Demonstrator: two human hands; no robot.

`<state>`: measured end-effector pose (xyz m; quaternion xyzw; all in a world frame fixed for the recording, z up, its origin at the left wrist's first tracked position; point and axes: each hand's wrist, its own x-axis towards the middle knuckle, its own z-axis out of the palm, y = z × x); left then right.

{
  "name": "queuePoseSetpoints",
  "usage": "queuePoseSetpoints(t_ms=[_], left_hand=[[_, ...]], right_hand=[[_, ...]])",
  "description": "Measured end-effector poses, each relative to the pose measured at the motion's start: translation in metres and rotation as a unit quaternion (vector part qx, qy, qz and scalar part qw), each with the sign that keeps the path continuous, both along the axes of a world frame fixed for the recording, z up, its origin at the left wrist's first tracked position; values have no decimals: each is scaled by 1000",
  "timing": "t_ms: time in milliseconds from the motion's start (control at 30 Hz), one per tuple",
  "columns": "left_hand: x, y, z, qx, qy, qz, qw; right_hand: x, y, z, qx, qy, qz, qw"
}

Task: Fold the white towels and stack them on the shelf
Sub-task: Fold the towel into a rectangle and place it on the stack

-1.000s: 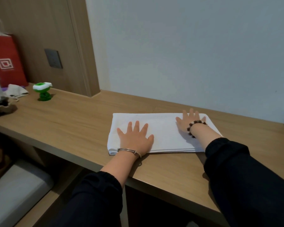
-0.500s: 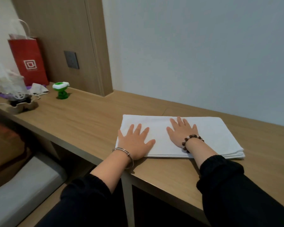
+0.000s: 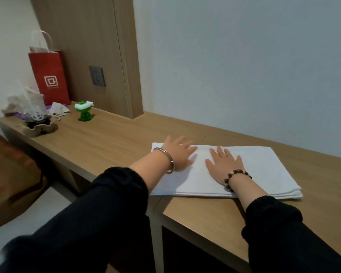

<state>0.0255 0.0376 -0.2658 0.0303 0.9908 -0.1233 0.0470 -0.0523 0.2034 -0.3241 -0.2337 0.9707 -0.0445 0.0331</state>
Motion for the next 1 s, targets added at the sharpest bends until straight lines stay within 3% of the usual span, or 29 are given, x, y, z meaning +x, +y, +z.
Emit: queuePoseSetpoints(t_ms=[100,300,667,1000], left_hand=[[-19,20,-10,25,-19,-61,998],[-21,7,-45,157,18,-40,987],[-5,-45,-54,142,55,81,985],[10,-62,-55,198,65,190,959]], right_hand=[[1,2,0,5,6,11,1000],[2,3,-1,5,3,9,1000],[-1,5,-5,-6,4,9,1000],[6,6,2,3,-17,-14,1000]])
